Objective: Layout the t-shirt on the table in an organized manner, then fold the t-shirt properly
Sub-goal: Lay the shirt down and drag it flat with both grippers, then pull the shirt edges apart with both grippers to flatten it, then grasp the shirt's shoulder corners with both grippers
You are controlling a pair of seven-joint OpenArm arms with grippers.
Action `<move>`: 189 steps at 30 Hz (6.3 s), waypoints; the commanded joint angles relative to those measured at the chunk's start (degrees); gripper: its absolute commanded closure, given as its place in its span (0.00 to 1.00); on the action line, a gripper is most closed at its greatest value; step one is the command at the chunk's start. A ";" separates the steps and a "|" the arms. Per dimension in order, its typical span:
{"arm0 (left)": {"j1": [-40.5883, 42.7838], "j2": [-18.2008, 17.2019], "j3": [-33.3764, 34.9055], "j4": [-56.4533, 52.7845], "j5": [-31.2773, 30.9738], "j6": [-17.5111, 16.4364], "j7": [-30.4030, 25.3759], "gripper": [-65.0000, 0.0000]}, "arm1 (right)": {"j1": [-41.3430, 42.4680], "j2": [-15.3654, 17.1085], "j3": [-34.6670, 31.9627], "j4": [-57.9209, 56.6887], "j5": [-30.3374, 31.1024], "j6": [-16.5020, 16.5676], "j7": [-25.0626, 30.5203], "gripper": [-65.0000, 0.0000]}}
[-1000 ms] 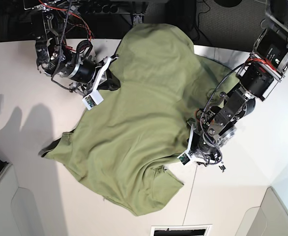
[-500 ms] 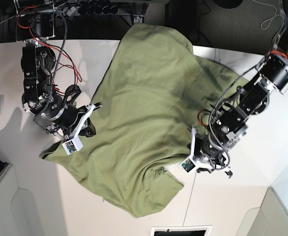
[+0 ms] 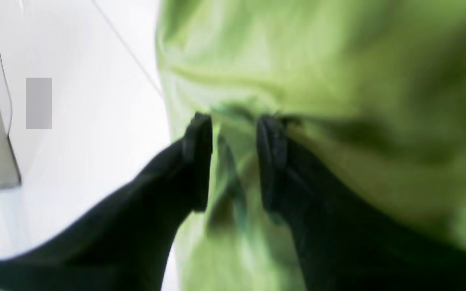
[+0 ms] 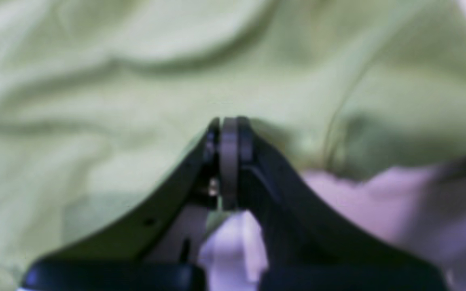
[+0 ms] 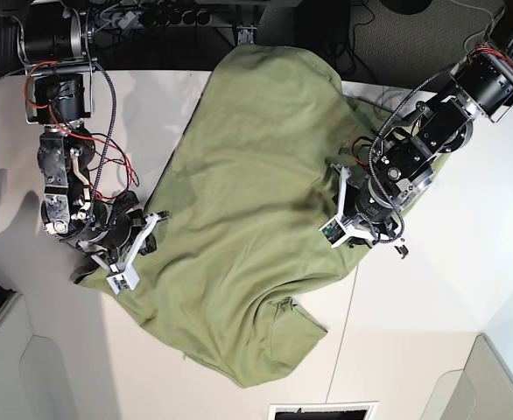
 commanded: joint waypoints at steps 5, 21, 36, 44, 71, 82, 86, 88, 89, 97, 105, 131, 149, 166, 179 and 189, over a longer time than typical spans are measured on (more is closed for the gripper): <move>-2.12 -0.31 -0.37 -5.27 3.21 -1.66 -2.34 0.68 | -4.42 0.74 0.22 2.27 5.09 2.21 -2.14 1.00; -12.59 7.32 -0.37 -20.63 5.90 -6.34 -7.96 0.68 | -24.98 -5.29 0.22 27.32 12.92 3.06 -2.75 1.00; -12.33 -3.61 -0.39 -2.89 -2.29 -1.27 -3.04 0.68 | -15.26 -5.25 8.33 28.50 6.84 1.53 -0.20 1.00; -4.66 -6.69 -0.39 -2.91 -1.18 -0.87 -3.08 0.68 | -6.82 -5.25 8.83 13.55 4.11 1.77 1.81 1.00; -2.73 0.44 -0.37 -2.93 5.38 -7.89 -9.11 0.68 | -23.08 2.36 14.36 17.86 9.62 -0.98 -1.92 1.00; -3.21 -2.38 -0.39 -1.49 5.46 -3.17 -7.76 0.68 | -26.34 2.38 16.90 29.42 9.60 -1.05 -1.05 1.00; -3.17 -6.14 -0.39 2.23 5.33 -2.49 -6.80 0.68 | -24.30 2.36 16.90 29.27 9.60 -1.03 -1.09 1.00; -3.17 -7.63 -0.39 3.89 3.82 -2.54 -6.21 0.68 | -24.00 2.36 16.90 28.55 9.38 -1.03 -1.09 1.00; -3.15 -8.17 -0.39 4.42 3.04 -2.56 -5.77 0.68 | -24.00 2.36 16.85 27.93 9.38 -1.01 -1.07 1.00; -1.11 -9.01 -0.37 3.54 0.50 -5.35 -4.87 0.68 | -24.02 2.40 16.70 19.74 9.16 -0.79 -0.22 1.00; -2.80 -7.30 -0.39 -7.63 1.55 -9.20 -7.65 0.68 | -23.67 2.56 16.70 17.14 4.85 -0.81 3.67 1.00; -14.78 -1.20 -0.39 -20.41 -5.20 -11.13 -0.90 0.68 | -10.10 2.60 16.70 9.25 4.94 0.70 3.72 1.00; -9.94 -20.02 -0.39 7.39 -13.94 -9.55 4.50 0.68 | -22.80 9.31 25.44 31.32 17.99 1.88 -6.12 1.00; 13.46 -23.58 -16.87 19.47 -17.97 -5.60 5.95 0.68 | -47.39 10.99 37.13 36.48 37.07 6.69 -13.75 0.61; 30.73 -9.62 -53.40 18.88 -42.25 -17.90 16.37 0.68 | -41.09 10.75 25.79 29.53 34.03 6.51 -10.64 0.43; 36.22 -4.90 -61.53 9.05 -43.98 -18.60 17.55 0.68 | -39.43 10.01 20.44 27.17 34.03 6.51 -10.75 0.43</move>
